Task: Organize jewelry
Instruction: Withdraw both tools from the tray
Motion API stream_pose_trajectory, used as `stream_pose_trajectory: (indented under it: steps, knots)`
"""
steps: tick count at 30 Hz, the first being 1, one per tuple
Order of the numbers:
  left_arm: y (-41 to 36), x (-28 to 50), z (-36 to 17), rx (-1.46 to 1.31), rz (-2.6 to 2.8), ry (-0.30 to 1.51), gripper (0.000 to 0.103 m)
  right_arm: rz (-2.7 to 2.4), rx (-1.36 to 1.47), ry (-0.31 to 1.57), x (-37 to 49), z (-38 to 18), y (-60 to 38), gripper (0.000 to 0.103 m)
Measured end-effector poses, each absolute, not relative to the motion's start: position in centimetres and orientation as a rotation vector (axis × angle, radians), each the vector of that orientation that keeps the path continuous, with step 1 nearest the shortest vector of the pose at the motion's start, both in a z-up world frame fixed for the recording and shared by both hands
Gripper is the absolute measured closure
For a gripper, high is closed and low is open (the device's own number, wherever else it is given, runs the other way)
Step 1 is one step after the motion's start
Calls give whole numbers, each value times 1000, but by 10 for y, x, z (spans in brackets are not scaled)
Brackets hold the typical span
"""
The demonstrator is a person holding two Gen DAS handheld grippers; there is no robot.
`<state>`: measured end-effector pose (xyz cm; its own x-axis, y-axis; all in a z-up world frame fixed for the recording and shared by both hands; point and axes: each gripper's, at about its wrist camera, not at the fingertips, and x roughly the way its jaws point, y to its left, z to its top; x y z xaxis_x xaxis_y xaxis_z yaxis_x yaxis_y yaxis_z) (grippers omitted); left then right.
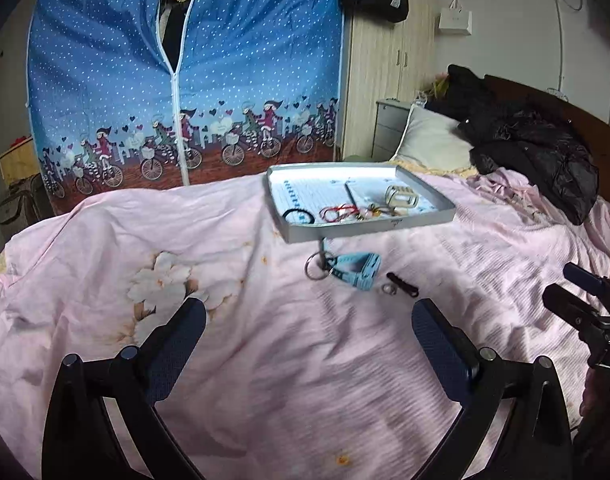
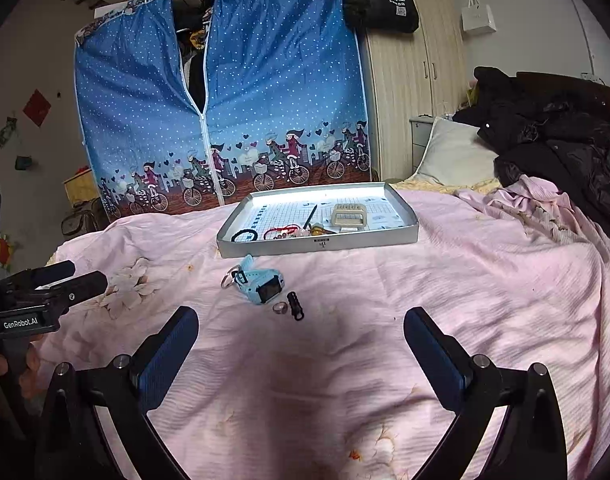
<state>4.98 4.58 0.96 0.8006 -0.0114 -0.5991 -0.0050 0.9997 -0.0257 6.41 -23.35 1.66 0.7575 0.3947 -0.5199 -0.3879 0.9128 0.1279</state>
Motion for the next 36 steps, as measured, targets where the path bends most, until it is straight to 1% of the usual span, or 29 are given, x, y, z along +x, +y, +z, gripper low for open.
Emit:
stream_pose_trajectory:
  steps: [3, 15, 27, 36]
  knots:
    - [51, 47, 0, -86, 22, 694, 2, 419, 7, 573, 59, 6, -231, 0]
    - [57, 56, -14, -121, 33, 743, 2, 422, 78, 708, 73, -27, -234, 0]
    - [60, 68, -25, -109, 50, 810, 2, 446, 116, 780, 81, -36, -235, 0]
    - [74, 101, -42, -114, 62, 863, 3, 526, -6, 826, 106, -42, -212, 0]
